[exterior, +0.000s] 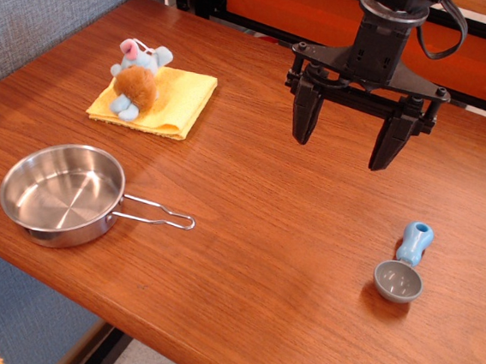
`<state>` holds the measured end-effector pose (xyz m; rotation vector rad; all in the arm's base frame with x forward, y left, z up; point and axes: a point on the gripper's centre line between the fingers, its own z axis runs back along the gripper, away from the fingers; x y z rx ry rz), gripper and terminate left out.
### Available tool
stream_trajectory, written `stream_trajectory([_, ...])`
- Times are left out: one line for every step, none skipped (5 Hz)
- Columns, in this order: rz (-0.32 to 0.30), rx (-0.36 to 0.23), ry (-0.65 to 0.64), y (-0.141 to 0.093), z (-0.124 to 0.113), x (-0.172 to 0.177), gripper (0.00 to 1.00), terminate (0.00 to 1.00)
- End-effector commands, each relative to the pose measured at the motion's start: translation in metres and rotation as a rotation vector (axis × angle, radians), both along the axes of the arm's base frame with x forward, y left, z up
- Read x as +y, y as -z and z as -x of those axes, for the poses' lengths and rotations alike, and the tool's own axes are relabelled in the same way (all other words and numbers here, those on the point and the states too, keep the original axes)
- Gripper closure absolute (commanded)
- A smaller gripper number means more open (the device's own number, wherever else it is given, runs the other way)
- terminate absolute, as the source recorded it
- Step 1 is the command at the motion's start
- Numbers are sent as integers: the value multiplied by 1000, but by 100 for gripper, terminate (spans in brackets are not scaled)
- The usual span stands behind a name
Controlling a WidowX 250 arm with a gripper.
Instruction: Move the vessel to the center of the table
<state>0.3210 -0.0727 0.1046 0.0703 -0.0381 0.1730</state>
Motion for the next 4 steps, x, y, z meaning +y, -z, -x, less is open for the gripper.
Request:
stream_trajectory([0, 0, 0, 0, 0, 0, 0, 0])
stream_trajectory([-21, -12, -250, 19, 4, 30, 0, 0])
stream_trajectory([-52, -32, -411, 15, 13, 56, 0, 0])
stream_trajectory([-89, -53, -538, 11, 23, 91, 0, 0])
